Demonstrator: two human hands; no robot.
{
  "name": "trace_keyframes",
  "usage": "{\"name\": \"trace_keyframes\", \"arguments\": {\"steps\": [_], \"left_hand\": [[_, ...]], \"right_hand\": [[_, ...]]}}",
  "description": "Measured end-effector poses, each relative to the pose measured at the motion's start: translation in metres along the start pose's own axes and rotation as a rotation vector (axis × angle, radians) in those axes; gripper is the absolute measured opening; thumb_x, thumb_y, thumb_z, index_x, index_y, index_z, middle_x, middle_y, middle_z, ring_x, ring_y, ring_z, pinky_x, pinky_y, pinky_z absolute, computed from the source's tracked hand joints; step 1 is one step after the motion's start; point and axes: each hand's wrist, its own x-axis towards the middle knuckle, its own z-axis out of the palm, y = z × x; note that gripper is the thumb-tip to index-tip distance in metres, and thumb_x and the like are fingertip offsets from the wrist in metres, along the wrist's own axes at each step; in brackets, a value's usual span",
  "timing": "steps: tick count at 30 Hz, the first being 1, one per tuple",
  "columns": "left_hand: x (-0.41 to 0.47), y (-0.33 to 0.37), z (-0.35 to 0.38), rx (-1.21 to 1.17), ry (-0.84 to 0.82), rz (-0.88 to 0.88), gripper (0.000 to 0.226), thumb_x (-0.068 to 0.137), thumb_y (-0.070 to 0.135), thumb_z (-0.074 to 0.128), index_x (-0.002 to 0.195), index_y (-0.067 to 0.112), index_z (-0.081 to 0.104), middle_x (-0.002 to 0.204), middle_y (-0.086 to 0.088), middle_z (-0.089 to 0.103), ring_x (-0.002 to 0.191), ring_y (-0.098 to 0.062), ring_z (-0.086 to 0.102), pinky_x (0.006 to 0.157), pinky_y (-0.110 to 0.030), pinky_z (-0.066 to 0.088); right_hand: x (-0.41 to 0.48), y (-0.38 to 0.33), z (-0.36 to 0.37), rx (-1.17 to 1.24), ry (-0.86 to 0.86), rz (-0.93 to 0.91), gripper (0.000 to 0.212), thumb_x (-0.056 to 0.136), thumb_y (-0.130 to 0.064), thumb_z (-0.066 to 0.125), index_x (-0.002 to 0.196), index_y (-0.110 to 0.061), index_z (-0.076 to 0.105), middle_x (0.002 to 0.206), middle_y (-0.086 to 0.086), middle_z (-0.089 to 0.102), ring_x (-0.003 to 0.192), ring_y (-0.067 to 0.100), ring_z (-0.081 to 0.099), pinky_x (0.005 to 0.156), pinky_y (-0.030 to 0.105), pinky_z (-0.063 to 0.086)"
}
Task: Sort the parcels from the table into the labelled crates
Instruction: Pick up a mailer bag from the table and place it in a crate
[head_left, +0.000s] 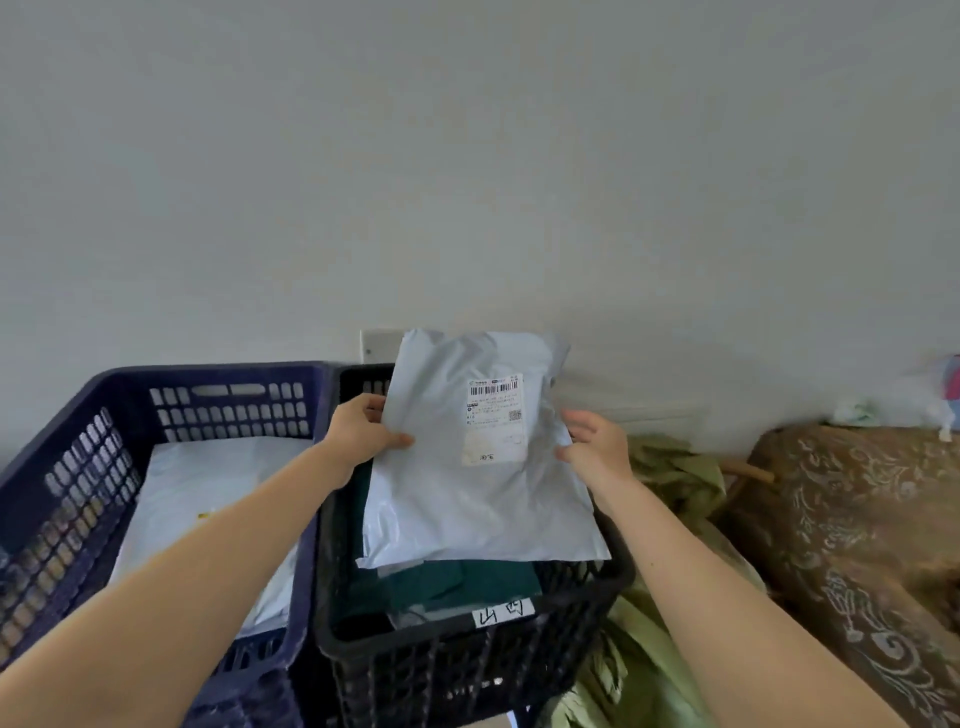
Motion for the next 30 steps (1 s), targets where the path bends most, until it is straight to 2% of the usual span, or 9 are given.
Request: {"name": "trace_keyframes", "arguments": {"steps": [3, 5, 9, 12, 16, 18, 21, 26, 30], "left_hand": [[0.011, -0.014, 0.012, 0.043, 0.068, -0.073, 0.057, 0.065, 0.000, 0.085, 0.112, 0.012, 0.055, 0.097, -0.005, 0.063, 0.084, -0.020, 0.062, 0.065, -0.027, 0.050], [0.017, -0.024, 0.017, 0.084, 0.100, -0.125, 0.055, 0.065, -0.001, 0.084, 0.109, 0.014, 0.053, 0.092, -0.002, 0.061, 0.079, -0.016, 0.060, 0.060, -0.024, 0.046], [0.032, -0.045, 0.028, 0.237, 0.123, -0.218, 0.054, 0.065, -0.001, 0.083, 0.103, 0.013, 0.049, 0.093, -0.002, 0.057, 0.088, -0.023, 0.058, 0.072, -0.034, 0.048], [0.046, -0.058, 0.034, 0.376, 0.100, -0.288, 0.055, 0.065, -0.002, 0.082, 0.106, 0.008, 0.045, 0.100, -0.007, 0.053, 0.093, -0.026, 0.053, 0.075, -0.036, 0.047], [0.069, -0.074, 0.037, 0.516, 0.061, -0.372, 0.056, 0.072, -0.004, 0.075, 0.116, 0.000, 0.041, 0.110, -0.014, 0.053, 0.093, -0.026, 0.052, 0.074, -0.034, 0.048], [0.081, -0.082, 0.042, 0.556, 0.039, -0.408, 0.058, 0.076, -0.002, 0.072, 0.124, -0.003, 0.039, 0.118, -0.016, 0.052, 0.104, -0.029, 0.054, 0.079, -0.033, 0.046], [0.098, -0.096, 0.049, 0.571, 0.031, -0.471, 0.059, 0.082, 0.001, 0.067, 0.131, -0.006, 0.035, 0.132, -0.019, 0.048, 0.121, -0.032, 0.050, 0.092, -0.033, 0.043], [0.119, -0.115, 0.057, 0.597, 0.021, -0.548, 0.070, 0.084, 0.007, 0.066, 0.139, -0.006, 0.024, 0.137, -0.020, 0.044, 0.126, -0.033, 0.046, 0.099, -0.034, 0.041], [0.130, -0.123, 0.064, 0.626, -0.032, -0.651, 0.091, 0.084, 0.012, 0.070, 0.147, -0.005, 0.006, 0.144, -0.019, 0.036, 0.132, -0.032, 0.040, 0.104, -0.031, 0.037]], "right_hand": [[0.028, 0.019, 0.010, -0.041, -0.100, -0.007, 0.051, 0.079, 0.017, 0.060, 0.125, -0.004, 0.058, 0.115, 0.012, 0.064, 0.097, 0.019, 0.062, 0.072, 0.022, 0.050], [0.038, 0.032, 0.020, -0.059, -0.150, -0.014, 0.049, 0.080, 0.014, 0.062, 0.126, -0.005, 0.058, 0.114, 0.010, 0.064, 0.101, 0.020, 0.060, 0.080, 0.028, 0.051], [0.055, 0.058, 0.043, -0.084, -0.225, -0.028, 0.031, 0.090, -0.010, 0.066, 0.120, -0.007, 0.062, 0.107, 0.005, 0.066, 0.098, 0.018, 0.062, 0.088, 0.040, 0.055], [0.069, 0.076, 0.061, -0.139, -0.287, 0.004, 0.028, 0.091, -0.011, 0.064, 0.119, -0.008, 0.062, 0.109, 0.009, 0.067, 0.099, 0.021, 0.063, 0.089, 0.044, 0.054], [0.082, 0.094, 0.079, -0.184, -0.354, 0.069, 0.028, 0.090, -0.006, 0.064, 0.118, -0.007, 0.062, 0.096, 0.001, 0.067, 0.091, 0.017, 0.063, 0.084, 0.039, 0.055], [0.087, 0.101, 0.086, -0.217, -0.371, 0.099, 0.032, 0.088, 0.005, 0.060, 0.118, -0.005, 0.062, 0.092, 0.000, 0.065, 0.090, 0.018, 0.062, 0.079, 0.036, 0.054], [0.095, 0.109, 0.099, -0.302, -0.384, 0.145, 0.041, 0.084, 0.014, 0.054, 0.118, -0.008, 0.061, 0.096, 0.002, 0.063, 0.098, 0.021, 0.059, 0.089, 0.042, 0.053], [0.113, 0.122, 0.118, -0.388, -0.335, 0.181, 0.027, 0.092, -0.005, 0.059, 0.118, -0.010, 0.062, 0.107, 0.007, 0.067, 0.105, 0.024, 0.060, 0.094, 0.040, 0.049], [0.122, 0.130, 0.129, -0.454, -0.299, 0.217, 0.021, 0.093, -0.012, 0.061, 0.114, -0.010, 0.063, 0.108, 0.008, 0.068, 0.104, 0.024, 0.061, 0.086, 0.028, 0.046]]}}
